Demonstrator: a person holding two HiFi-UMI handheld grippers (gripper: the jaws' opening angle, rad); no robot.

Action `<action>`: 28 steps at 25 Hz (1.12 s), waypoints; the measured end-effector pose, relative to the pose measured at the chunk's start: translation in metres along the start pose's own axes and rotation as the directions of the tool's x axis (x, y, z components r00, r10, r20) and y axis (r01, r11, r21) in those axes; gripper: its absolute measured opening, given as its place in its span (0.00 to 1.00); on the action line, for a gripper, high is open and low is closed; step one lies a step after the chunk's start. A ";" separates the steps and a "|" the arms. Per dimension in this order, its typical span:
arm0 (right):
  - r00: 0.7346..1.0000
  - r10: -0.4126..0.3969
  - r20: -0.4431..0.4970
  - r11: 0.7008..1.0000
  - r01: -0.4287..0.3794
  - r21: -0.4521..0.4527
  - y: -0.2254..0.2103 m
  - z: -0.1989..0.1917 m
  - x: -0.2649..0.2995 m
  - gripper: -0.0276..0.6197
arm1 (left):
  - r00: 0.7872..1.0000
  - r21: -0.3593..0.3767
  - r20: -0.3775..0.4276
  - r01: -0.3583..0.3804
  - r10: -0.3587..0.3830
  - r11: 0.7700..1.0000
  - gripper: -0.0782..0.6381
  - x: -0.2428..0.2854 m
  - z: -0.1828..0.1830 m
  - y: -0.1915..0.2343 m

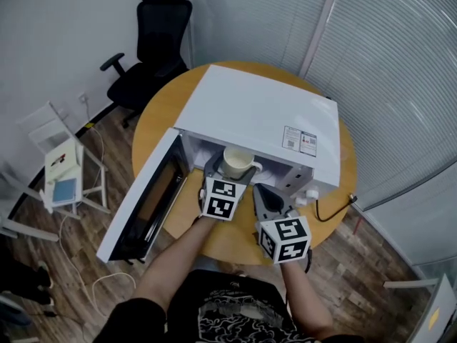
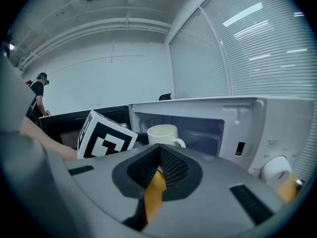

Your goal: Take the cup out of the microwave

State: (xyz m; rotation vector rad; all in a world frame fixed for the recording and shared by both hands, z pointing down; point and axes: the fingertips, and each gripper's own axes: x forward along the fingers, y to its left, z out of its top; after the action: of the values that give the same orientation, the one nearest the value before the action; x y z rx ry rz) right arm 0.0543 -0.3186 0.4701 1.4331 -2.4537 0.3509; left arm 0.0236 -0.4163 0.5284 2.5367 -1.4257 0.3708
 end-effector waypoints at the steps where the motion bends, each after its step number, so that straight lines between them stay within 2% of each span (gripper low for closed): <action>1: 1.000 0.002 0.002 1.000 -0.002 0.002 0.000 0.000 -0.002 0.07 | 1.000 -0.003 0.004 -0.005 0.005 1.000 0.69 -0.004 0.001 -0.001; 14: 0.999 0.047 0.022 0.999 -0.047 0.002 0.001 -0.005 -0.039 0.07 | 0.998 -0.017 0.012 -0.065 0.065 0.998 0.69 -0.054 -0.002 -0.027; 28: 0.992 0.117 0.050 0.993 -0.116 -0.033 0.015 -0.001 -0.075 0.07 | 0.989 -0.034 0.048 -0.138 0.140 0.990 0.69 -0.111 0.014 -0.055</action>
State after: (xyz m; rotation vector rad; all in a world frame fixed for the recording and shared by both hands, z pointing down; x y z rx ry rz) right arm 0.0762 -0.2503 0.4433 1.3065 -2.5800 0.3032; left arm 0.0169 -0.3033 0.4768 2.4460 -1.6189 0.3066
